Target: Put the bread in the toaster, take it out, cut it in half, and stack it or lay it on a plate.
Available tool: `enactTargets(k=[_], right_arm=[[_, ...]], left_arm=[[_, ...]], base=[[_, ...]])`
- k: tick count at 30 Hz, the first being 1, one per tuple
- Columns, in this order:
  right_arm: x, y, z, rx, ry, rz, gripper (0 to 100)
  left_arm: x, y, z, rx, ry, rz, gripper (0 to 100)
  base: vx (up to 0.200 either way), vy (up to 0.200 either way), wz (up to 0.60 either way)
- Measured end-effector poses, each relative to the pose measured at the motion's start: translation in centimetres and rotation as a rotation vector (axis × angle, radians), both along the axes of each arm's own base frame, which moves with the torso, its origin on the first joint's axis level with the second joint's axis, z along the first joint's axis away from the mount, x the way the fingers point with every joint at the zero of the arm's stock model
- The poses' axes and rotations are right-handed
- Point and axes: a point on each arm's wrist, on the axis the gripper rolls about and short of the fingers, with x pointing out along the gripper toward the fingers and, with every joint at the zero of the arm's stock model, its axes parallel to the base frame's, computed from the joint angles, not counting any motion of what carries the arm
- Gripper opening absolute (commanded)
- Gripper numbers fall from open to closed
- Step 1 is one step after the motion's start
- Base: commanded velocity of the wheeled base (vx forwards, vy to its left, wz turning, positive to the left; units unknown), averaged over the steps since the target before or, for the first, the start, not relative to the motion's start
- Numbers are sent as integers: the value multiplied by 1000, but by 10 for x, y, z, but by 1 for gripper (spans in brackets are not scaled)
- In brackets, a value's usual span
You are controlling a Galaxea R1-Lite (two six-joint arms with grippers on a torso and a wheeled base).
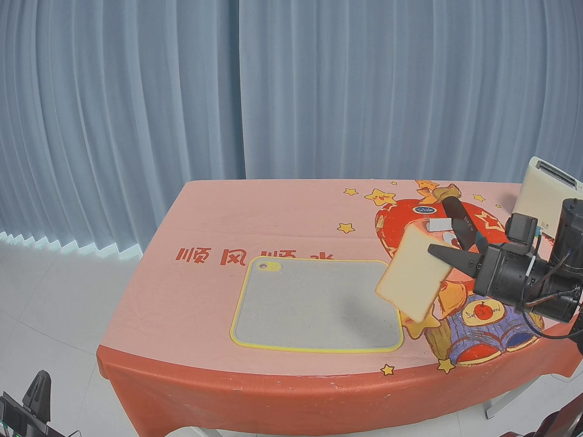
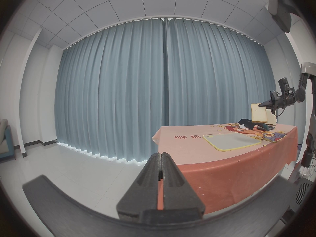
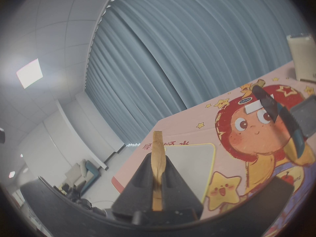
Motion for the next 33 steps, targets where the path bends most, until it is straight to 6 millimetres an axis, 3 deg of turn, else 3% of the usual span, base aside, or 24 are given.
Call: enactTargets(k=[14, 22, 33], right_arm=[[23, 51, -23, 265, 133, -22, 0], [38, 66, -45, 265, 228, -43, 0], [56, 83, -58, 262, 247, -82, 0]], left_arm=[[0, 0, 0, 0, 0, 0, 0], [0, 0, 0, 0, 0, 0, 0], [0, 0, 0, 0, 0, 0, 0]], base=[[0, 0, 0], [0, 0, 0], [0, 0, 0]])
